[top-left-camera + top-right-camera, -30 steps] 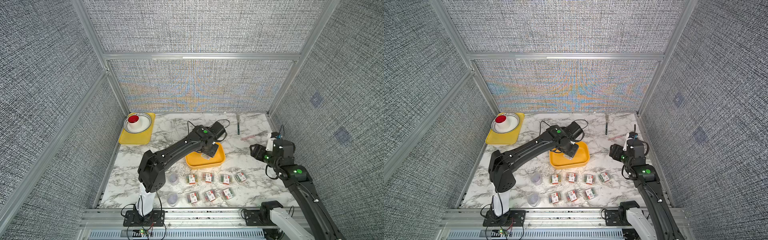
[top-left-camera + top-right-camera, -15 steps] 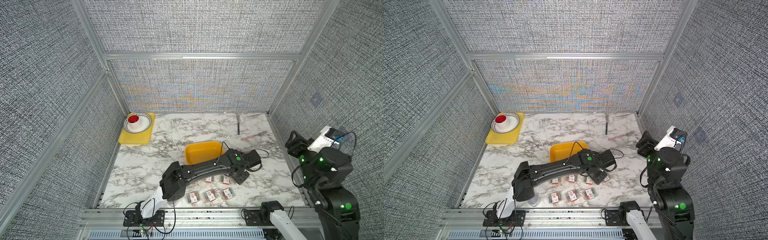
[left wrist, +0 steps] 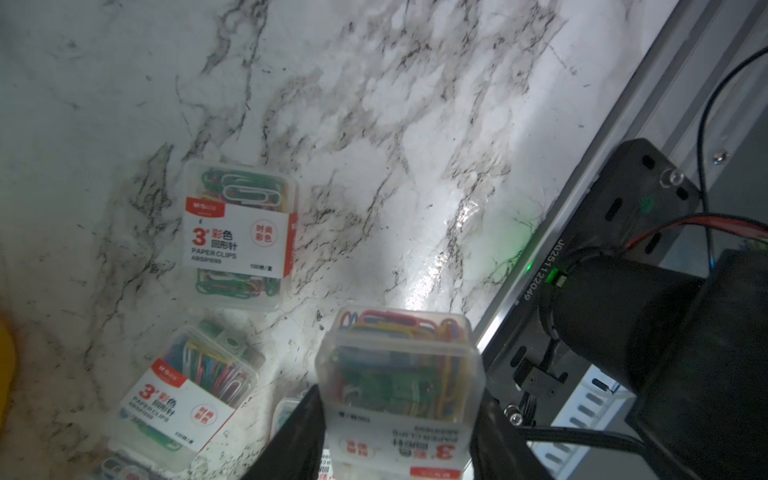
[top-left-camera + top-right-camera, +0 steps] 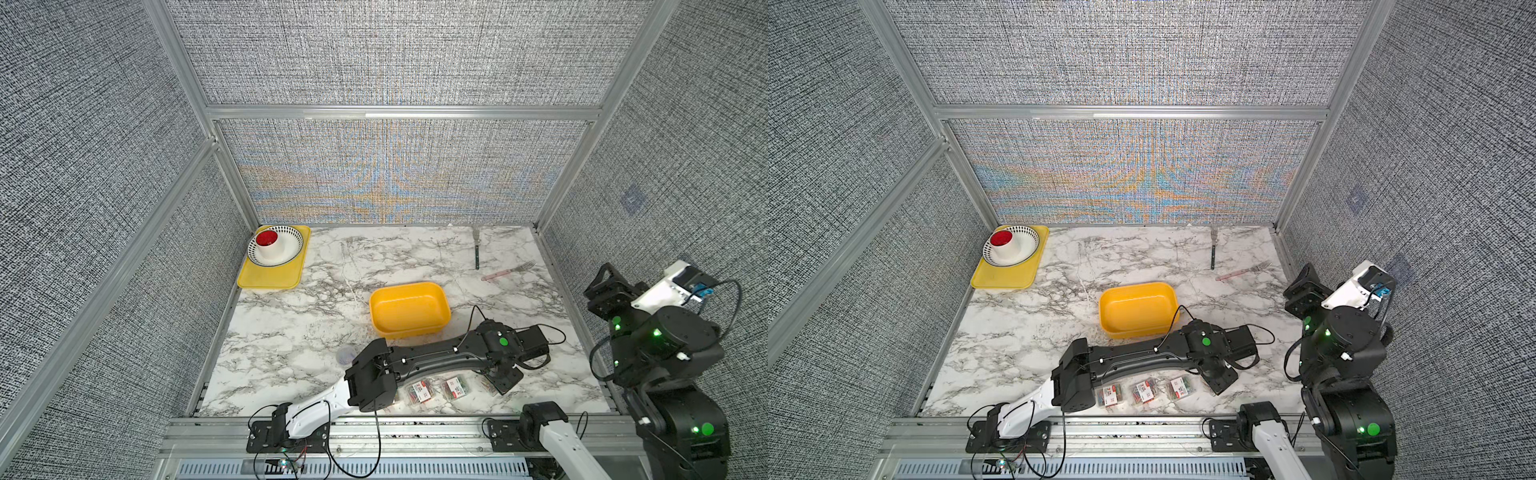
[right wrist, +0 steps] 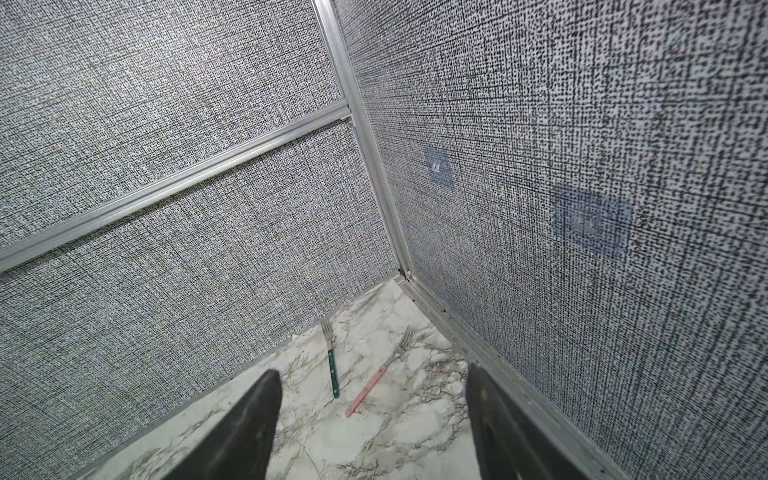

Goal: Take the paper clips out of the storage box
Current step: Place the boxed paper clips at the center of the board.

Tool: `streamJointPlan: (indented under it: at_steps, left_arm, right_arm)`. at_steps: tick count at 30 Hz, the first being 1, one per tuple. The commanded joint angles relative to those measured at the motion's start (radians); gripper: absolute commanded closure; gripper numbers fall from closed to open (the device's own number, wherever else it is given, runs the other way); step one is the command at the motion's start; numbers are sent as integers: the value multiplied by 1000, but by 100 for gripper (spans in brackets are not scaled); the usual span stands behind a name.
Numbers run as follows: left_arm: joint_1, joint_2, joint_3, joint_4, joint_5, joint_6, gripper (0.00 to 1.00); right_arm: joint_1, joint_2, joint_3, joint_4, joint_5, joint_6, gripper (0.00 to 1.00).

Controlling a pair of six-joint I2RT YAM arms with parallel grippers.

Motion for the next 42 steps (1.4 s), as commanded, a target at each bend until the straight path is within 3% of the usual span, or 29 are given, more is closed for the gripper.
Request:
streamJointPlan:
  at_steps: [1, 18, 42]
  left_arm:
    - [0, 35, 47, -44, -7, 35, 46]
    - [-1, 128, 132, -54, -71, 145, 44]
    - [2, 196, 176, -74, -57, 173, 39]
  right_arm:
    - [1, -7, -9, 22, 2, 17, 27]
    - [0, -6, -69, 77, -36, 18, 27]
    - [1, -26, -93, 87, -61, 12, 27]
